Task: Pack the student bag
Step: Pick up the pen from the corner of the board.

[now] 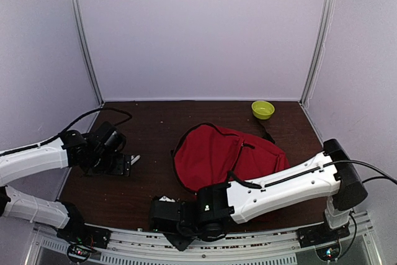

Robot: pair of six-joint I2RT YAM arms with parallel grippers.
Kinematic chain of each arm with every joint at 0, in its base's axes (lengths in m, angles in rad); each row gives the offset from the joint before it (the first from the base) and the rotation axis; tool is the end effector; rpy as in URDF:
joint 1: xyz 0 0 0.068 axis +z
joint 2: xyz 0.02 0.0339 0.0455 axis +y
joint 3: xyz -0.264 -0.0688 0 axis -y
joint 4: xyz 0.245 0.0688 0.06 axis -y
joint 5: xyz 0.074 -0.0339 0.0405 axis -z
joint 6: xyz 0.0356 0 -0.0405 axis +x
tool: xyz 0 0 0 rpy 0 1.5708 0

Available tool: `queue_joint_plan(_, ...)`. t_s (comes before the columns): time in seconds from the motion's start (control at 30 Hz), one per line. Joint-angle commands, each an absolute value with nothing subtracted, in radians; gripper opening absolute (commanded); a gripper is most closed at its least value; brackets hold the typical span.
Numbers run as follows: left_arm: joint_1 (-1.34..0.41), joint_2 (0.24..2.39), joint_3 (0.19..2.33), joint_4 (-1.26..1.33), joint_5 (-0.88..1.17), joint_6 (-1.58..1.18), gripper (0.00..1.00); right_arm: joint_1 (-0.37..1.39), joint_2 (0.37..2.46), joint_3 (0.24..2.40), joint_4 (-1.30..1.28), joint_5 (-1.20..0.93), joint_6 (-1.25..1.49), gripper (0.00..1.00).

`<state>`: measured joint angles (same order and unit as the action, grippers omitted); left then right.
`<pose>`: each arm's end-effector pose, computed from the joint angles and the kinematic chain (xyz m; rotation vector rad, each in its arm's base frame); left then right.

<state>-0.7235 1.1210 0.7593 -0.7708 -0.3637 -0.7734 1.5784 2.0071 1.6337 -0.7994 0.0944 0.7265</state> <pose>0.1591 -0.1237 0.2235 -0.1699 2.5747 -0.0434 0.0001 0.4240 0.2184 -1.1558 2.6132 0.4717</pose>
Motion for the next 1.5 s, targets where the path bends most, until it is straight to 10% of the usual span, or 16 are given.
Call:
queue_joint_plan(0.0,-0.660,1.080,0.721,-0.706,-0.341,-0.720,0.88,1.591,2.067,1.700,-0.845,0.062,0.773,0.43)
queue_joint_plan(0.67,-0.614,0.968,0.677,-0.689,-0.350,-0.681,0.88,1.562,2.311,1.881,-0.989,0.018,0.798,0.39)
queue_joint_plan(0.87,-0.614,0.925,0.661,-0.696,-0.347,-0.679,0.87,1.556,2.358,1.929,-1.027,0.013,0.802,0.20)
queue_joint_plan(1.07,-0.613,0.916,0.659,-0.683,-0.332,-0.649,0.87,1.553,2.339,1.910,-1.027,0.027,0.811,0.00)
queue_joint_plan(1.47,-0.619,0.791,0.640,-0.556,-0.097,-0.544,0.79,1.503,1.992,1.709,-0.868,0.173,0.753,0.00)
